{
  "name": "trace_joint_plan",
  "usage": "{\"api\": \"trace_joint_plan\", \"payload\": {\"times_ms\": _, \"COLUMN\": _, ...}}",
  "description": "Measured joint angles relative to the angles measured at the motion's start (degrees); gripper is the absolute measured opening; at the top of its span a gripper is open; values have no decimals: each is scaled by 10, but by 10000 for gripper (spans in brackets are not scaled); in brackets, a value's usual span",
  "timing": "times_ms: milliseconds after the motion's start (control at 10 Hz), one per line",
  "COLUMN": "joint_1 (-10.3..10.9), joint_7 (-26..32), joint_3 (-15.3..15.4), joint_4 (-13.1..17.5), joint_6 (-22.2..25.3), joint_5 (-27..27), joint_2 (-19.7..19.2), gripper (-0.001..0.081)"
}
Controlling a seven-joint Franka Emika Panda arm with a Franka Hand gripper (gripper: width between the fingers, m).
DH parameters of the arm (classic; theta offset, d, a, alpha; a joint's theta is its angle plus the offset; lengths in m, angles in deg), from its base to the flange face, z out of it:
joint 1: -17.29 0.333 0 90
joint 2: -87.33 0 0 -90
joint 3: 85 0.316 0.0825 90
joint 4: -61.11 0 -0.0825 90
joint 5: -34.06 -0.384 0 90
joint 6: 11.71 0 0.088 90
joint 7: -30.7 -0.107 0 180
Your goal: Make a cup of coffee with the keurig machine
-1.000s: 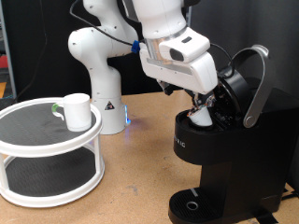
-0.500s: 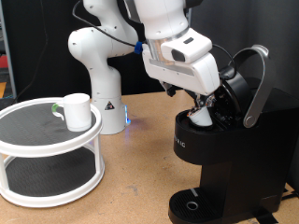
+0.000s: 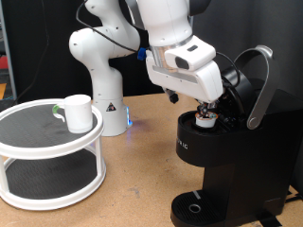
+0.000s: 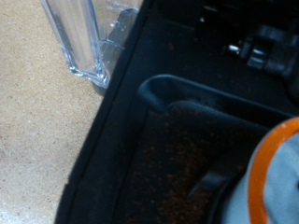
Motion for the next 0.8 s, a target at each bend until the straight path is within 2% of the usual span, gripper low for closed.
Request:
{"api": "trace_joint_plan", "payload": {"times_ms": 400, "joint_1": 1, "joint_7": 2, "joint_3": 1, "joint_4": -6, "joint_6": -12, "joint_5": -14, "joint_2": 0, "gripper": 806}}
{"api": "trace_joint_plan", "payload": {"times_ms": 800, "joint_1": 1, "joint_7": 49, "joint_3": -2, "joint_4": -7, "joint_6": -30, "joint_5": -73, "joint_2": 10, "gripper": 806}}
